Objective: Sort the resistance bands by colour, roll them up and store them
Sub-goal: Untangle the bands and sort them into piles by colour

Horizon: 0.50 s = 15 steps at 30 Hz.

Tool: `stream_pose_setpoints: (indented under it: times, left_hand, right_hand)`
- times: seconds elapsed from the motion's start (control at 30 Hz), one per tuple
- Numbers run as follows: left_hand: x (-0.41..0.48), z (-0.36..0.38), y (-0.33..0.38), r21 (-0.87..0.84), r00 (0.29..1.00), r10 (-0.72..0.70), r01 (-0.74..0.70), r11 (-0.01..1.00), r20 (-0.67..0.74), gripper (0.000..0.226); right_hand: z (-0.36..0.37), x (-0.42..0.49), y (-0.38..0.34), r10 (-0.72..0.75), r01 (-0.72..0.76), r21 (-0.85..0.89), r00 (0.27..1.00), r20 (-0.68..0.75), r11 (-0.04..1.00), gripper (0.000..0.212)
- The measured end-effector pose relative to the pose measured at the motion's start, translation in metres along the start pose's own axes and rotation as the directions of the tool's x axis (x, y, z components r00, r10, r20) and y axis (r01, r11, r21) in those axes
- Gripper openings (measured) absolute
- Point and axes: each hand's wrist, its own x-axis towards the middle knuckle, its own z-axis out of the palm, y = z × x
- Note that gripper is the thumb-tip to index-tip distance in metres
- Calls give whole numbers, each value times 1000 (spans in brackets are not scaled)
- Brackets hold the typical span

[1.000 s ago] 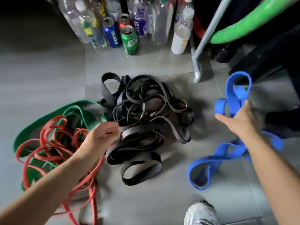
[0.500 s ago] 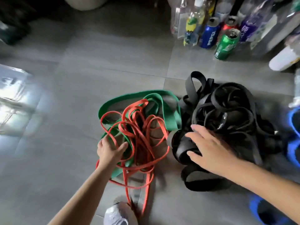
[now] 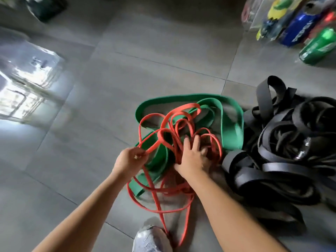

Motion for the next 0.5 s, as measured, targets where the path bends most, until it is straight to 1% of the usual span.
stream_pose_setpoints:
  times: [0.03,0.07,0.1,0.17,0.23,0.3,0.37,0.4,0.43,0.47,0.5]
  left_hand:
    - [-4,-2,-8,-76,997,-31,25,997,-71,7]
    - [-9,-3,-14,-116,993,-41,28,993,-111,6]
    - [-13,-4,-15,-111,994,-20,7,994,-111,2]
    - [-19,-2,-8,-80,995,96,-99,992,-40,4]
    - [-28,1,9,-50,982,191,-191,980,-15,6]
    - [-43,9,28,-9,937,343,-345,939,-67,14]
    - [-62,23,45,-93,877,480,-480,872,-26,20]
    - [-72,31,52,-136,845,534,-526,840,34,23]
    - [-82,38,59,-168,812,572,-552,817,115,31]
    - [-90,44,65,-200,779,595,-563,802,196,39]
    - [-97,51,69,-227,748,604,-560,797,276,45]
  right_hand:
    - [2,2,2,-26,26,-39,1000,-7,999,88]
    - [2,4,6,-36,36,-31,999,-2,999,77]
    - [1,4,11,-32,32,11,999,4,999,63]
    - [-1,2,25,-10,12,99,1000,-20,995,41]
    - [-5,-2,43,15,-4,148,997,-70,989,33]
    - [-15,-8,61,75,-41,206,985,-157,978,28]
    - [-26,-14,76,168,-96,284,956,-240,954,28]
    - [-30,-17,82,205,-109,347,945,-254,932,29]
    - [-36,-19,83,234,-104,443,940,-250,891,31]
    - [-38,-20,84,258,-99,582,946,-196,807,35]
    - [-42,-23,82,249,-77,746,961,-123,662,41]
